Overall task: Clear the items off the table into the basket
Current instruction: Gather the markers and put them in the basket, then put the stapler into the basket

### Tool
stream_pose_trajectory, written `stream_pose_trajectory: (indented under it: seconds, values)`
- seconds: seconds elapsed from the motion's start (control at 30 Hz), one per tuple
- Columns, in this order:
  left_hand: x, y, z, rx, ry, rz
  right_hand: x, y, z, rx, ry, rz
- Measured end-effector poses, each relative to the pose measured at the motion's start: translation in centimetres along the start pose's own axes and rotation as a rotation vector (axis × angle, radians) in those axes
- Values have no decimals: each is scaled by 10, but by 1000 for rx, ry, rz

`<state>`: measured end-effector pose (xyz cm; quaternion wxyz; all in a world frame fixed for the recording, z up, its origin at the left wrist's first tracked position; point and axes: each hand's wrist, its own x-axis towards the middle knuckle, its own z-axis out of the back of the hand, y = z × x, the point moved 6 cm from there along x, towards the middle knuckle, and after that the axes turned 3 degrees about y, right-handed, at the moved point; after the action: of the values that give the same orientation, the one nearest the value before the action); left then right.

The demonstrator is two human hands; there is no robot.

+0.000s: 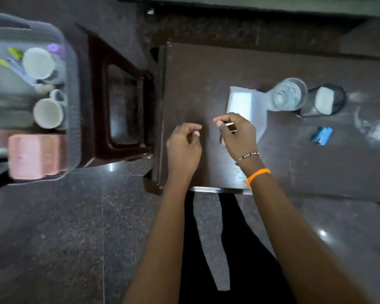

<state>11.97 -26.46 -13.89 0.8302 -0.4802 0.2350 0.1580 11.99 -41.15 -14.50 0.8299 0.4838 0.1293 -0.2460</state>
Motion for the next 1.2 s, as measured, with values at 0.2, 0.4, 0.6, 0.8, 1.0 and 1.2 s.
stream_pose_trajectory:
  seconds: [0.2, 0.4, 0.6, 0.8, 1.0, 1.2]
  values:
    - [-16, -20, -119, 133, 244, 8, 4, -115, 109, 8, -189, -239]
    - [-20, -34, -201, 207, 379, 85, 33, -199, 181, -156, -258, -409]
    - [-14, -38, -233, 280, 435, 92, 53, -237, 192, -360, -184, -546]
    - [-14, -31, -229, 277, 438, 110, 51, -246, 183, -417, -156, -533]
    - [-14, -15, -196, 224, 384, 128, 52, -240, 181, -481, -230, -561]
    - [-6, -13, -176, 529, 373, -236, 45, -213, 146, -335, -223, -480]
